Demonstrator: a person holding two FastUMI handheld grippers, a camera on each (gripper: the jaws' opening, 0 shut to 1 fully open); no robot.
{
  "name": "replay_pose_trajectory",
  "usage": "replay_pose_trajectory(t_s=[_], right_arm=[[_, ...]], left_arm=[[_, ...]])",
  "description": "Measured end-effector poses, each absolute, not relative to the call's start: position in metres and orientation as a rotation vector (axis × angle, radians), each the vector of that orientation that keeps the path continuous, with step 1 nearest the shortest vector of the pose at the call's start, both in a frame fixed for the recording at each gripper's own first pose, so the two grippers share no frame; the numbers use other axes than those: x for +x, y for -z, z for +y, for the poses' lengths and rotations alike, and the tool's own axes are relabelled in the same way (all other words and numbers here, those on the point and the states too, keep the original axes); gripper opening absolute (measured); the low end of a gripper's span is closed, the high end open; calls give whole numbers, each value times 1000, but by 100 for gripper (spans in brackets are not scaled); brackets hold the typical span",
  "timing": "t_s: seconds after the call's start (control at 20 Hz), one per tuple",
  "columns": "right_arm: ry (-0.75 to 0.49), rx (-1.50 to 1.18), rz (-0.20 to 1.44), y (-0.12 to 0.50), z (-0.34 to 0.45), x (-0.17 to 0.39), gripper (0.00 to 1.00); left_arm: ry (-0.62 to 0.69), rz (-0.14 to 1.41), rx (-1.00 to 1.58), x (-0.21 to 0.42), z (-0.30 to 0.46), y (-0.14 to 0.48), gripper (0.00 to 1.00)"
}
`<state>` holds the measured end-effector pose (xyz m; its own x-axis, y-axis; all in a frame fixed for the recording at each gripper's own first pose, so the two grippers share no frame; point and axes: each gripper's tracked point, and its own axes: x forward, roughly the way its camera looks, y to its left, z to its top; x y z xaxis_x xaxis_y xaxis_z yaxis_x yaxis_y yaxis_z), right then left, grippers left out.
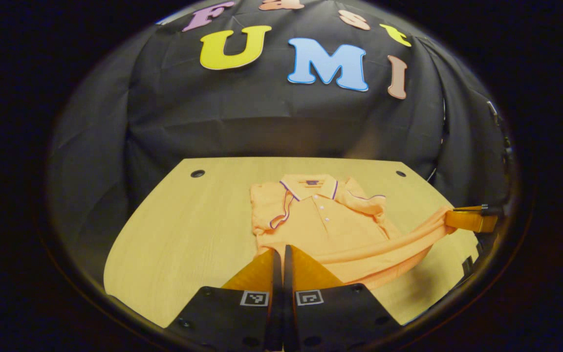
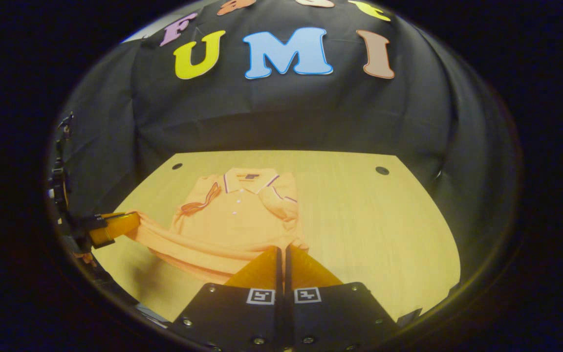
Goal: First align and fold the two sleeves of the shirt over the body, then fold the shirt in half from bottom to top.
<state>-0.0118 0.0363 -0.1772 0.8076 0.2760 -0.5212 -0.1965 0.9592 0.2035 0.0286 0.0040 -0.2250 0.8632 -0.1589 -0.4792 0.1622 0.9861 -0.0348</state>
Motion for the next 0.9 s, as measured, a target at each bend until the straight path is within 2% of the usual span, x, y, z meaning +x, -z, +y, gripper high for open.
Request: replay_pose_trajectory(t_s=[0.35, 0.9], right_arm=[[-226, 105, 558, 165, 44, 55, 0], [-176, 99, 516, 149, 63, 145, 0]], left_arm=[[196, 470, 20, 109, -1, 211, 6], [183, 427, 39, 202, 1, 209, 6]])
